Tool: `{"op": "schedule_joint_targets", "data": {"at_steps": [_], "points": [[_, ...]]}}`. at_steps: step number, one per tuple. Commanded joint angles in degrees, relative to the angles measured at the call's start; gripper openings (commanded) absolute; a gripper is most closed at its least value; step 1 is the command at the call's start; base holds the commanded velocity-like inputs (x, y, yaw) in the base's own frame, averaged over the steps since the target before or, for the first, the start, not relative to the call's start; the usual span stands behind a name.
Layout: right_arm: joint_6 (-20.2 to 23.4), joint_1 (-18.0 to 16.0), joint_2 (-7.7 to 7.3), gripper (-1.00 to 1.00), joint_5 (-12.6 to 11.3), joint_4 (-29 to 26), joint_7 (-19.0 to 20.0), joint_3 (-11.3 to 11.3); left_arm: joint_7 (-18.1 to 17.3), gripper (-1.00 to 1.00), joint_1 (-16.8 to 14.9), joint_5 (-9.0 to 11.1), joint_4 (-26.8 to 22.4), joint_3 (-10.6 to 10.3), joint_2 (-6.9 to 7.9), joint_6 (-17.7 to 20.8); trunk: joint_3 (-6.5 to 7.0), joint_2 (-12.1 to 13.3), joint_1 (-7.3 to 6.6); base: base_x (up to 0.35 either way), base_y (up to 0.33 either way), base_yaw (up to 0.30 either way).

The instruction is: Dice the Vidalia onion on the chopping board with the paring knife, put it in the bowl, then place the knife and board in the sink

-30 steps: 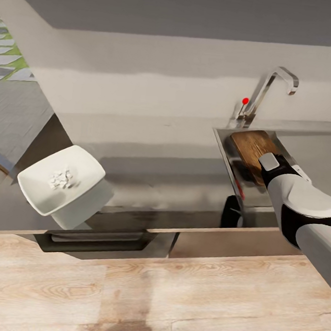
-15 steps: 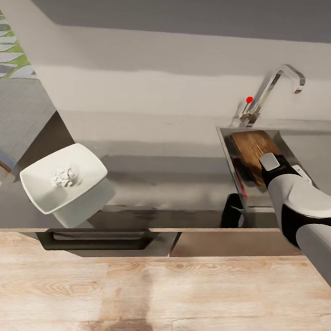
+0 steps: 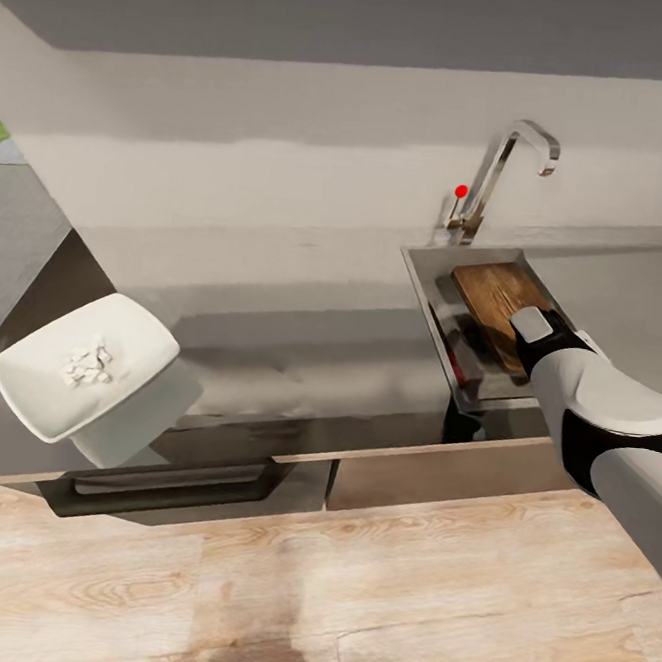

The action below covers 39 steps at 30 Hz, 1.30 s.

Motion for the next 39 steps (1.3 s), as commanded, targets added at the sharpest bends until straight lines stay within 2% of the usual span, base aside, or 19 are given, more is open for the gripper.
{"op": "schedule_joint_targets", "data": {"at_steps": [1, 17, 29, 39], "points": [[0.3, -0.1, -0.13, -1.00, 1.0, -2.2, -0.1, -0.1, 0.4, 1.00, -0.1, -0.6, 0.2, 0.3, 0.02, -0.3, -0.10, 0.0, 0.01, 0.000, 0.000, -0.006], [0.3, 0.0, -0.08, -1.00, 1.0, -2.1, 0.0, -0.1, 0.5, 1.00, -0.1, -0.6, 0.2, 0.3, 0.02, -0.3, -1.41, 0.0, 0.01, 0.000, 0.000, 0.000], [0.3, 0.0, 0.05, -1.00, 1.0, -2.1, -0.1, 0.0, 0.4, 1.00, -0.1, -0.6, 0.2, 0.3, 0.02, -0.2, -1.46, 0.0, 0.01, 0.153, 0.000, 0.000], [0.3, 0.0, 0.23, -1.00, 1.0, -2.1, -0.1, 0.0, 0.4, 1.00, -0.1, -0.6, 0.2, 0.3, 0.02, -0.2, -1.46, 0.0, 0.01, 0.015, 0.000, 0.000]]}}
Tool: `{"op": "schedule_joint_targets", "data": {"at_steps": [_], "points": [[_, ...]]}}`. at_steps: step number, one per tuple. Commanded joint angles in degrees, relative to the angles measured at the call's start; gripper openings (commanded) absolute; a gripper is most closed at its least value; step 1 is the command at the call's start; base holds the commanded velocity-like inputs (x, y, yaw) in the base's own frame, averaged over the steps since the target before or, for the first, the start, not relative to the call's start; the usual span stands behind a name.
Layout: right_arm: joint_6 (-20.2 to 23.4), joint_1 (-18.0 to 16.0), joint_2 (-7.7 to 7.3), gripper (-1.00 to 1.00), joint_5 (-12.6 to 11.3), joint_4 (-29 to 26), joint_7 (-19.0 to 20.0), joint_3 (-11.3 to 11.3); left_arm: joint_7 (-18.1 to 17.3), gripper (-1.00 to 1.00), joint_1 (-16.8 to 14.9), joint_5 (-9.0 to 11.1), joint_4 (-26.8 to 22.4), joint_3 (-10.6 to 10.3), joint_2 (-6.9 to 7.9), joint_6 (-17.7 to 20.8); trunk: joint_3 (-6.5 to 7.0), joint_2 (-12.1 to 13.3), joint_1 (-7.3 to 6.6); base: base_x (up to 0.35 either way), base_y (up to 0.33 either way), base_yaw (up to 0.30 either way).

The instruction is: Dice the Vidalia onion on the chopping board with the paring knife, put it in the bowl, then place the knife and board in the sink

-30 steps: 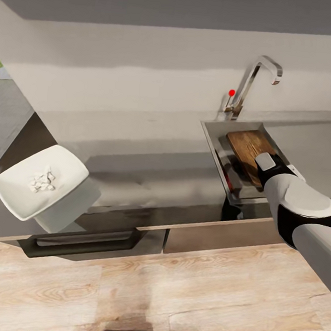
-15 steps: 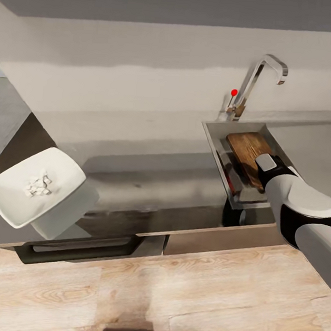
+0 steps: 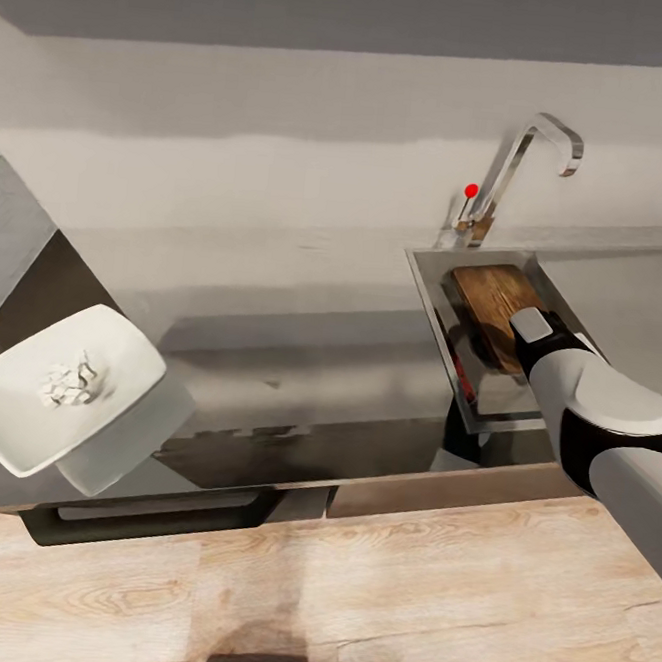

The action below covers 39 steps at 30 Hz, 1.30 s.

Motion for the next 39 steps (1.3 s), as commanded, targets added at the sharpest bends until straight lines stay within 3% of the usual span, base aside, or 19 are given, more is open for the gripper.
{"op": "schedule_joint_targets", "data": {"at_steps": [1, 12, 13, 33, 39], "points": [[0.3, -0.1, -0.04, -1.00, 1.2, -1.9, -0.1, 1.3, 0.4, 1.00, -0.1, -0.6, 0.2, 0.3, 0.01, -0.3, -0.04, 0.0, 0.01, 0.000, 0.000, 0.000], [0.3, -0.1, 0.05, -1.00, 1.2, -1.9, 0.0, 1.3, 0.4, 1.00, -0.1, -0.6, 0.2, 0.3, 0.01, -0.3, -0.06, 0.0, 0.01, 0.000, 0.000, 0.000], [0.3, -0.1, 0.05, 1.00, 1.2, -1.9, 0.0, 1.3, 0.4, 1.00, -0.1, -0.6, 0.2, 0.3, 0.01, -0.3, -0.06, 0.0, 0.01, 0.000, 0.000, 0.000], [0.4, -0.1, 0.29, 1.00, 1.1, -1.9, -0.1, 1.4, 0.4, 1.00, -0.1, -0.6, 0.2, 0.3, 0.01, -0.2, -0.06, 0.0, 0.01, 0.000, 0.000, 0.000], [4.0, -0.1, 0.72, 1.00, 1.2, -2.0, -0.1, 3.5, 0.4, 1.00, -0.1, -0.6, 0.2, 0.3, 0.01, -0.2, -0.06, 0.0, 0.01, 0.000, 0.000, 0.000]]}}
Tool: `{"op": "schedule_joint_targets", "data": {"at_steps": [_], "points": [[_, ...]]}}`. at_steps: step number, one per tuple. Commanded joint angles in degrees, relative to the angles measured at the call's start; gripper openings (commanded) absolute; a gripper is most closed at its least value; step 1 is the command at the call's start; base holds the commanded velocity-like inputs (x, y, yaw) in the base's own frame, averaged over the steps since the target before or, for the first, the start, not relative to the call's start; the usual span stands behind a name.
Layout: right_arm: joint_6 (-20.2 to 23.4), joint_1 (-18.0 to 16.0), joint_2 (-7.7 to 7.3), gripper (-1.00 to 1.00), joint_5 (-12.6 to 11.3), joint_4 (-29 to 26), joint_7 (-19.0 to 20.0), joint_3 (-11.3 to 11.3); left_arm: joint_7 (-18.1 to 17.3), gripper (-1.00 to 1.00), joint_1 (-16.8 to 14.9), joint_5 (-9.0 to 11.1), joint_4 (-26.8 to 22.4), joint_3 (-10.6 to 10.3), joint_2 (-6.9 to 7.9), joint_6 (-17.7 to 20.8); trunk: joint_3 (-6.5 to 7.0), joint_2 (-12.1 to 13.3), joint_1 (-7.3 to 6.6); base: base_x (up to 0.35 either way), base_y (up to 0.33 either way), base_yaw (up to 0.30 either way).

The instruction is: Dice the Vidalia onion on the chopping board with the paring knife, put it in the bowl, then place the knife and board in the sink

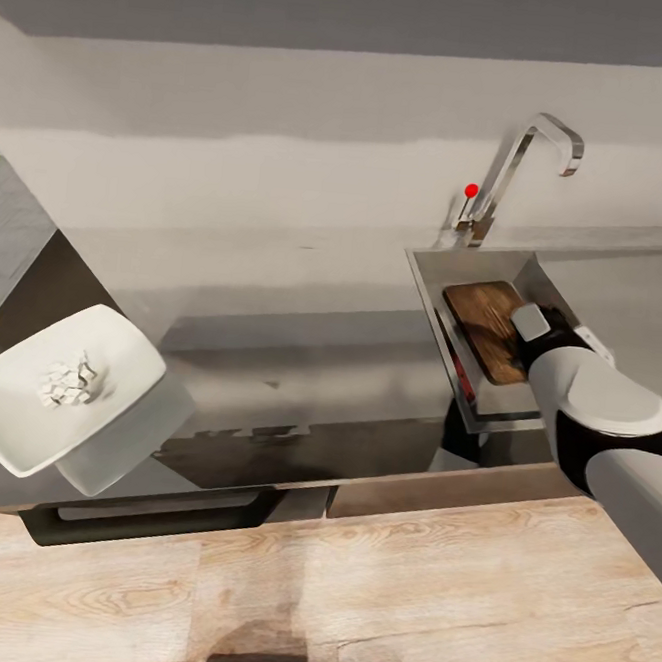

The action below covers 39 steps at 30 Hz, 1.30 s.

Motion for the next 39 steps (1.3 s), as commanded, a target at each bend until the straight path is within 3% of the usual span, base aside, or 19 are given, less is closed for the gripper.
{"op": "schedule_joint_targets", "data": {"at_steps": [1, 3, 6, 9, 13, 17, 20, 23, 26, 28, 30, 31, 33, 34, 35, 37, 39], "points": [[2.2, -0.1, 0.07, 1.00, 0.6, -0.1, -0.1, 0.8, 0.5, 1.00, -0.1, -0.6, 0.2, 0.3, 0.01, -0.3, -0.04, 0.0, 0.01, 0.000, 0.000, 0.000], [4.8, -0.1, 0.17, 1.00, 0.6, -0.4, 0.0, 2.8, 0.5, 1.00, -0.1, -0.6, 0.2, 0.3, 0.01, -0.3, -0.04, 0.0, 0.01, 0.000, 0.000, 0.000], [9.4, -0.4, 0.26, 1.00, 0.5, -0.8, 0.1, 7.6, 0.6, 1.00, -0.1, -0.6, 0.2, 0.3, 0.01, -0.3, -0.04, 0.0, 0.01, 0.000, 0.000, 0.000], [12.7, -0.7, 0.29, 1.00, 0.5, -1.1, 0.2, 10.5, 0.5, 1.00, -0.1, -0.6, 0.2, 0.3, 0.10, -0.3, -0.04, 0.0, 0.01, 0.000, 0.000, 0.000], [18.6, -2.4, 0.89, 1.00, 0.5, -1.2, 1.8, 11.8, 0.4, 1.00, -0.1, -0.6, 0.2, 0.3, 0.41, -0.3, -0.04, 0.0, 0.01, 0.000, 0.000, 0.000], [26.8, -4.7, 1.22, 1.00, 0.5, -1.3, 9.1, 12.2, 0.3, 1.00, -0.1, -0.6, 0.1, 0.3, 0.55, -0.3, -0.04, 0.0, 0.01, 0.000, 0.000, 0.000], [29.5, -5.9, 1.25, 1.00, 0.5, -1.8, 11.7, 12.9, 0.3, 1.00, -0.1, -0.6, 0.1, 0.3, 0.56, -0.3, -0.04, 0.0, 0.01, 0.000, 0.000, 0.000], [32.9, -7.1, 1.26, 1.00, 0.5, -3.6, 16.1, 17.1, 0.3, 1.00, -0.1, -0.6, 0.1, 0.3, 0.60, -0.3, -0.04, 0.0, 0.01, 0.000, 0.000, 0.000], [35.9, -7.3, 1.21, 1.00, 0.5, -6.0, 23.1, 22.3, 0.3, 1.00, -0.1, -0.6, 0.1, 0.3, 0.58, -0.3, -0.04, 0.0, 0.01, 0.000, 0.000, 0.000], [40.1, -7.4, 0.94, 1.00, 0.5, -7.7, 31.3, 27.8, 0.3, 1.00, -0.1, -0.6, 0.1, 0.3, 0.61, -0.3, -0.04, 0.0, 0.01, 0.000, 0.000, 0.000], [42.2, -7.4, 0.78, 1.00, 0.5, -8.5, 37.1, 31.0, 0.3, 1.00, -0.1, -0.6, 0.1, 0.3, 0.61, -0.3, -0.04, 0.0, 0.01, 0.000, 0.000, 0.000], [43.8, -7.4, 0.60, 1.00, 0.6, -9.5, 45.1, 35.9, 0.3, 1.00, -0.1, -0.6, 0.1, 0.3, 0.61, -0.3, -0.04, 0.0, 0.01, 0.000, 0.000, 0.000], [44.4, -7.4, 0.09, 1.00, 0.6, -10.2, 52.7, 41.5, 0.3, 1.00, -0.1, -0.6, 0.1, 0.3, 0.62, -0.3, -0.04, 0.0, 0.01, 0.000, 0.000, 0.000], [44.5, -7.4, -0.18, 1.00, 0.6, -10.4, 54.4, 42.8, 0.3, 1.00, -0.1, -0.6, 0.1, 0.3, 0.62, -0.3, -0.04, 0.0, 0.01, 0.000, 0.000, 0.000], [44.7, -7.4, -1.24, 1.00, 0.6, -10.6, 59.4, 46.2, 0.3, 1.00, -0.1, -0.6, 0.1, 0.3, 0.62, -0.3, -0.04, 0.0, 0.01, -0.024, 0.000, 0.000], [44.8, -7.4, -2.87, 1.00, 0.6, -10.7, 65.8, 49.0, 0.3, 1.00, -0.1, -0.6, 0.1, 0.3, 0.63, -0.3, -0.04, 0.0, 0.01, -0.109, 0.000, 0.000], [44.8, -7.4, -4.09, 1.00, 0.6, -10.7, 71.2, 50.3, 0.3, 1.00, -0.1, -0.6, 0.2, 0.3, 0.63, -0.3, -0.04, 0.0, 0.01, -0.231, 0.000, 0.000]]}}
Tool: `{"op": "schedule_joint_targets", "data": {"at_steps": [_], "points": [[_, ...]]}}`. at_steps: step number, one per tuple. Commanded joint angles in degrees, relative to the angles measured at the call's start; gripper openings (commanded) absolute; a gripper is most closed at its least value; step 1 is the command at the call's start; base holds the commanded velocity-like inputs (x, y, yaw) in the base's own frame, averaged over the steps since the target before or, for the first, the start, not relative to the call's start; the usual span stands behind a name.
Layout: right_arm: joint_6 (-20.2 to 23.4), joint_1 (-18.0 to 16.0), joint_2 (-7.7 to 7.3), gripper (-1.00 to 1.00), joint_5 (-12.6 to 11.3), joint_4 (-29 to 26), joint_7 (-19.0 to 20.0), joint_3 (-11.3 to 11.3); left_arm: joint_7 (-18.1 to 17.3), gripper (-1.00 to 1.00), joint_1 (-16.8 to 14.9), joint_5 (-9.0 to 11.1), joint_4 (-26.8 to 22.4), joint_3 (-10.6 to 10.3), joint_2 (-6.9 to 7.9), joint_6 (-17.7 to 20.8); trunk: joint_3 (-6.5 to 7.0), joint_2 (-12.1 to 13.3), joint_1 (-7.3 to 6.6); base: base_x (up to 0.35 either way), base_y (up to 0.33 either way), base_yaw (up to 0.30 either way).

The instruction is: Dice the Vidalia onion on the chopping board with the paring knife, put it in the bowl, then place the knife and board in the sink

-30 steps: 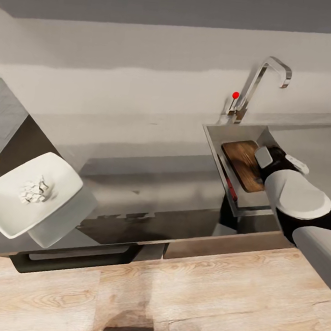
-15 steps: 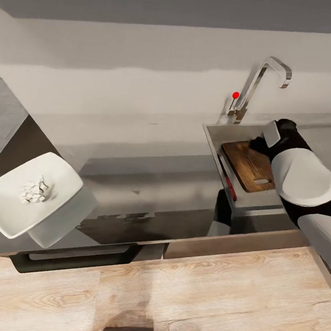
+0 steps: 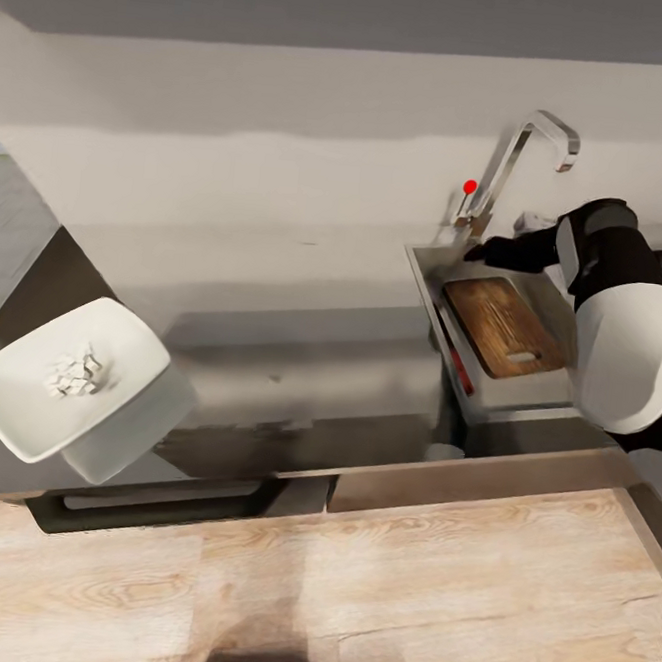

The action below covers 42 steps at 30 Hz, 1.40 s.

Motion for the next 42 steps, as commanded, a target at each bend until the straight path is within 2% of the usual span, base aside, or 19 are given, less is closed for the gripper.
{"op": "schedule_joint_targets", "data": {"at_steps": [1, 4, 10, 38, 42], "points": [[0.1, 0.0, -0.46, 1.00, 0.7, 0.0, 3.1, 0.1, 0.4, 1.00, -0.1, -0.6, 0.2, 0.3, 0.01, -0.3, -0.04, 0.0, -0.02, -0.293, 0.000, 0.000], [0.1, 0.0, -0.76, 1.00, 1.5, 0.3, 5.1, 0.6, 0.4, 1.00, -0.1, -0.6, 0.3, 0.3, 0.01, -0.3, -0.04, 0.0, -0.02, -0.316, 0.000, 0.000], [0.0, 0.0, -0.69, 1.00, 3.2, 0.9, 6.0, 0.9, 0.4, 1.00, -0.1, -0.6, 0.3, 0.3, 0.01, -0.3, -0.04, 0.0, -0.02, -0.331, 0.000, 0.000], [-0.5, 0.6, -0.43, 1.00, 3.3, 3.8, 6.1, 1.1, 0.4, 1.00, -0.1, -0.6, 0.3, 0.3, 0.01, -0.3, -0.04, 0.0, -0.02, -0.334, 0.000, 0.000], [-3.0, 0.6, -0.46, 1.00, 3.5, 5.8, 6.0, 1.1, 0.4, 1.00, -0.1, -0.6, 0.3, 0.3, 0.01, -0.3, -0.04, 0.0, -0.02, -0.334, 0.000, 0.000]]}}
